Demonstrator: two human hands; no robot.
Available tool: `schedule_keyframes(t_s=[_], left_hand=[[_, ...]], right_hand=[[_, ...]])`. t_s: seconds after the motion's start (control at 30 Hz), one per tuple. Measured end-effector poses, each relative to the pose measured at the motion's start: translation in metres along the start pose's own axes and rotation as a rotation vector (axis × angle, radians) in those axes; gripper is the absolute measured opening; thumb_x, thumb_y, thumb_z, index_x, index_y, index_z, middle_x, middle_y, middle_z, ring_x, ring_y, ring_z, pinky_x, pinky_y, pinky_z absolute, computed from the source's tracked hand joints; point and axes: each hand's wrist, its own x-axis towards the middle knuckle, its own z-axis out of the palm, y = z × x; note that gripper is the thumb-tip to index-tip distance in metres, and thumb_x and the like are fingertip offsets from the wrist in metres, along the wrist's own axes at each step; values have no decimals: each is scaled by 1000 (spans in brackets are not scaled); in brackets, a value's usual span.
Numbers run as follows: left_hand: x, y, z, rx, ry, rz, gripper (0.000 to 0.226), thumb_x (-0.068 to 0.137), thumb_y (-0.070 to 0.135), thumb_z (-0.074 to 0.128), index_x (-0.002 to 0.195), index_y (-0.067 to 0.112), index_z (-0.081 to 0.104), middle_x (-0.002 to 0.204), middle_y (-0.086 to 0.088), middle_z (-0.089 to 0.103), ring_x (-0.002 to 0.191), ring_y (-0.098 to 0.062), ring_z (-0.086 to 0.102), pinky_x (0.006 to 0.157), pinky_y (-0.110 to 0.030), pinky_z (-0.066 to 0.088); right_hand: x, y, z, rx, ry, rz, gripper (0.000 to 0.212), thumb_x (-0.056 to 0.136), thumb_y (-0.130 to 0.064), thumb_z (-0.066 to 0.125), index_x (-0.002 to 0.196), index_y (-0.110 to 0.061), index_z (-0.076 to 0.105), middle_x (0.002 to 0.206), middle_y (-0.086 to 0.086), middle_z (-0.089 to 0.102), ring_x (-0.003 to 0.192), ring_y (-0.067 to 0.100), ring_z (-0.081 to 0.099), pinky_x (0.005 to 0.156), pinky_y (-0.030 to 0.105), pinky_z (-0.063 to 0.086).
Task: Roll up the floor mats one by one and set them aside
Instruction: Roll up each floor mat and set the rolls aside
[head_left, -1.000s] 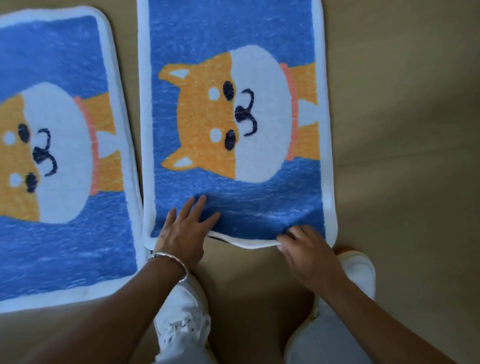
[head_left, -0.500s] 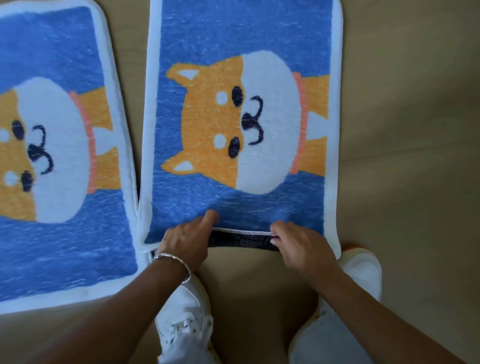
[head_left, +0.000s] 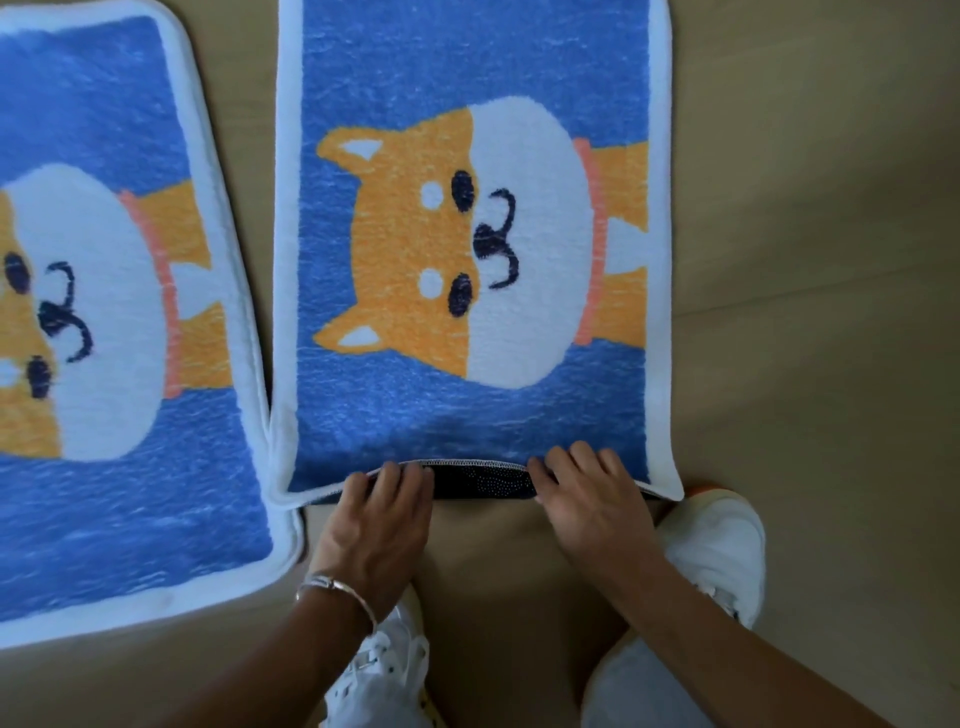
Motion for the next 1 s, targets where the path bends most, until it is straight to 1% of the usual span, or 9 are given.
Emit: schedule_keyframes(t_s=[0.1,0.3,0.37,0.43,0.53,0.63,0.8,0.87,1.0], left_hand=[[-7,3,8,-67,-14,-101,51,78,6,27,116,2,61,102,-16,62,85,-36,61,65,-45,50],[8,-18,9,-230,-9,-150,36,74,10,38,105,15,57,84,-7,62,66,-29,61,50,-35,49],[14,-28,4,-324,-32,-149,31,74,11,46,98,16,65,79,-5,64,63,-28,63,45,-34,51],[25,-38,-6,-455,-140,-194,24,83,16,52,100,22,69,85,0,69,73,-26,68,54,-37,54],[41,-53,-9,-654,-335,-358,19,91,31,55,109,30,59,102,7,69,96,-24,62,79,-32,45],[43,-49,-3,-716,-233,-410,12,88,28,59,99,27,56,93,7,67,86,-26,62,73,-35,47],[42,-34,-5,-587,-81,-380,11,90,21,57,100,25,60,97,1,55,75,-30,59,55,-34,42],[44,-31,-5,-516,-77,-407,14,92,22,53,104,26,59,97,0,58,78,-31,59,55,-32,37],[44,-26,-5,-424,-25,-394,15,78,13,70,88,21,63,74,-4,59,56,-30,59,48,-27,30]], right_hand=[[-6,-1,1,92,-30,59,24,79,-12,64,102,-8,71,83,6,64,74,26,60,70,37,46],[-1,16,0,383,-121,151,33,87,-32,40,88,-14,68,76,-2,65,64,18,60,54,30,49],[7,22,-6,461,-254,185,35,91,-35,41,96,-14,68,84,0,67,73,22,62,61,33,50],[19,35,-15,613,-437,269,29,97,-34,46,110,-16,65,102,-1,67,93,19,60,78,31,46],[29,50,-20,759,-578,372,19,94,-32,57,108,-21,62,101,-9,62,94,12,58,75,24,40],[28,41,-19,575,-349,337,13,89,-27,64,92,-16,58,87,-6,51,78,17,53,67,29,36],[10,19,-1,111,-10,184,16,67,-12,82,77,-12,70,73,4,59,67,25,56,57,35,43],[7,18,0,69,59,165,6,76,-13,71,81,-10,72,75,5,60,68,25,56,58,34,44],[0,17,-3,73,-15,157,41,88,-40,45,93,-10,71,85,6,64,75,24,59,66,35,47]])
